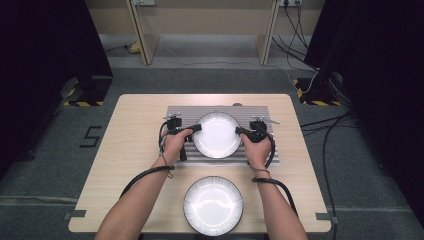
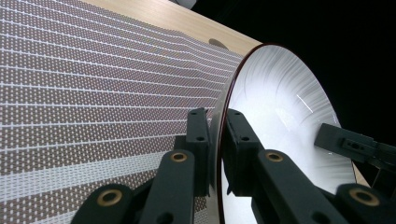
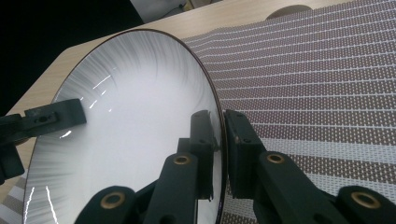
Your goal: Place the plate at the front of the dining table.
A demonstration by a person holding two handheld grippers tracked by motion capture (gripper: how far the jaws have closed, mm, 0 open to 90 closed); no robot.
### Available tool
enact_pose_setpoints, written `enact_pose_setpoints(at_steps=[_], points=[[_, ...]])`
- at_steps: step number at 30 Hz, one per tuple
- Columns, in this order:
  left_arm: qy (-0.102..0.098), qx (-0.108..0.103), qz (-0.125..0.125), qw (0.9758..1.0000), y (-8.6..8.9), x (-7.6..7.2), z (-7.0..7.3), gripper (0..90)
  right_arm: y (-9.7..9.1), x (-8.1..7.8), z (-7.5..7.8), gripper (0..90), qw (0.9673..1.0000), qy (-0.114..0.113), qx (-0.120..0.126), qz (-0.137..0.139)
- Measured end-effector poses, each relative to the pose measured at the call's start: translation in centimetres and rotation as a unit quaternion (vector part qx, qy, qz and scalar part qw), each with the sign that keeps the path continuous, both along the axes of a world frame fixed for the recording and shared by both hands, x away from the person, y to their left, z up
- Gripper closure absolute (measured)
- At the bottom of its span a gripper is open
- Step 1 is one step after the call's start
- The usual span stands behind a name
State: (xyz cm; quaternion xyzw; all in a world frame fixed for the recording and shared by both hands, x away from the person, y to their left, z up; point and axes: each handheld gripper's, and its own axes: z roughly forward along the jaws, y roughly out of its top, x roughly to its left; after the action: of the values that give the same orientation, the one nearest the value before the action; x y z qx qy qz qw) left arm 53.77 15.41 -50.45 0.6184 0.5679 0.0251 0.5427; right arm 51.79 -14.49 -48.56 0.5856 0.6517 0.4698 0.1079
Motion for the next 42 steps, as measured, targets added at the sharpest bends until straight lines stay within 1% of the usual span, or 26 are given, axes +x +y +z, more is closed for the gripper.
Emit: enact_pose_setpoints(at_steps=[9,17,25,28,31,34,37,38,39,40,41,42], points=[[0.013,0.009,0.007,0.9999,-0.1,0.1,-0.6,80.7,0.3,0.2,-0.6,82.3,0.9999,0.007,-0.009,-0.004],[0.014,0.015,0.008,0.9998,-0.2,0.1,-0.7,80.9,0.4,0.3,-0.9,81.9,0.9998,0.012,-0.016,-0.007],[0.015,0.016,0.011,0.9997,-0.3,0.2,-0.8,81.2,0.4,0.4,-1.1,81.8,0.9997,0.012,-0.021,-0.009],[0.012,0.023,0.011,0.9996,-0.4,0.3,-0.7,81.4,0.5,0.4,-1.1,81.5,0.9996,0.012,-0.025,-0.011],[0.009,0.03,0.01,0.9995,-0.5,0.3,-0.7,81.5,0.5,0.4,-1.2,80.2,0.9994,0.011,-0.03,-0.01],[0.011,0.029,0.01,0.9995,-0.4,0.3,-0.7,80.3,0.5,0.4,-1.2,75.5,0.9995,0.013,-0.028,-0.011],[0.012,0.041,0.012,0.999,-0.3,0.3,-0.9,78.3,0.5,0.4,-1.4,72.5,0.9994,0.013,-0.031,-0.012],[0.014,0.049,0.014,0.9986,-0.2,0.3,-0.9,77.8,0.5,0.3,-1.5,71.9,0.9994,0.012,-0.031,-0.013],[0.011,0.055,0.017,0.9983,-0.2,0.3,-1.0,76.9,0.3,0.3,-1.5,71.2,0.9994,0.01,-0.029,-0.018],[0.006,0.055,0.02,0.9983,0.0,0.3,-1.0,76.0,0.2,0.2,-1.5,70.2,0.9993,0.007,-0.028,-0.023],[0.003,0.047,0.024,0.9986,0.1,0.3,-0.9,74.9,0.0,0.2,-1.5,69.9,0.9993,0.007,-0.028,-0.025],[0.003,0.048,0.025,0.9985,0.1,0.3,-0.8,74.3,-0.1,0.2,-1.5,70.0,0.9992,0.007,-0.031,-0.025]])
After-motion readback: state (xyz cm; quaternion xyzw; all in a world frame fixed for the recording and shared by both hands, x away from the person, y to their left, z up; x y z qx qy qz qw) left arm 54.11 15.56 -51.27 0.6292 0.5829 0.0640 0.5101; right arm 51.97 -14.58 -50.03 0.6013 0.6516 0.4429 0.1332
